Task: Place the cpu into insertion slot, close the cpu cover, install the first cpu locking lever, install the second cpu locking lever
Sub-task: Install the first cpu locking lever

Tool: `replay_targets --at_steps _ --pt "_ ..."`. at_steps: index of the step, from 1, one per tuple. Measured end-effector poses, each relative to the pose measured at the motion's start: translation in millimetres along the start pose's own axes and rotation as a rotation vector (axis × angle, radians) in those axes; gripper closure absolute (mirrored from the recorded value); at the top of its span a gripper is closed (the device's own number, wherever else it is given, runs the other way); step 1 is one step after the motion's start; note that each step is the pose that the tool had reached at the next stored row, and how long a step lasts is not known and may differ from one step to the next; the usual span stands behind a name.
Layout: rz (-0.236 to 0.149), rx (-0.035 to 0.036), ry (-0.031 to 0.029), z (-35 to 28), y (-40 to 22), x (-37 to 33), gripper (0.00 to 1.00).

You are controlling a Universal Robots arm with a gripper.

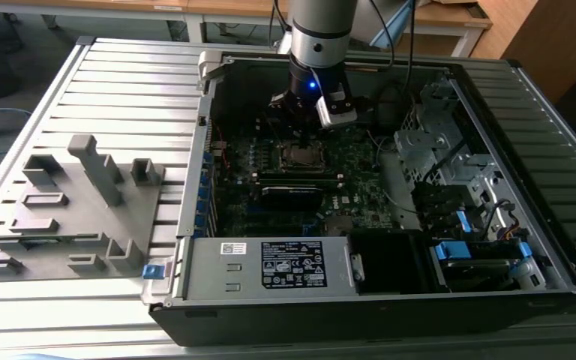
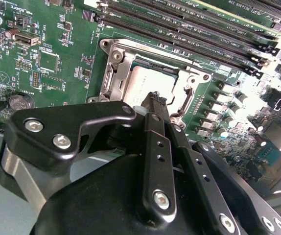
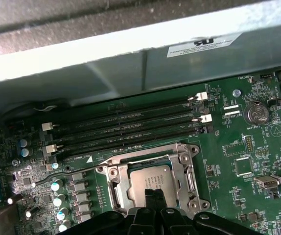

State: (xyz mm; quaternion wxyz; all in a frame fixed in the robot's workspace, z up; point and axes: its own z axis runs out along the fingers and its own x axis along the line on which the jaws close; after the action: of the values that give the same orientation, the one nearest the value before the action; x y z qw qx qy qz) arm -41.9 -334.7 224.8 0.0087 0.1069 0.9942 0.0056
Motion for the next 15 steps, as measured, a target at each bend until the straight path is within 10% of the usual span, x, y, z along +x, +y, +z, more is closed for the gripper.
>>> replay_targets --at_steps 15 --pt "-0.003 -0.0001 -0.0003 0.0 -1.8 8.1 0.89"
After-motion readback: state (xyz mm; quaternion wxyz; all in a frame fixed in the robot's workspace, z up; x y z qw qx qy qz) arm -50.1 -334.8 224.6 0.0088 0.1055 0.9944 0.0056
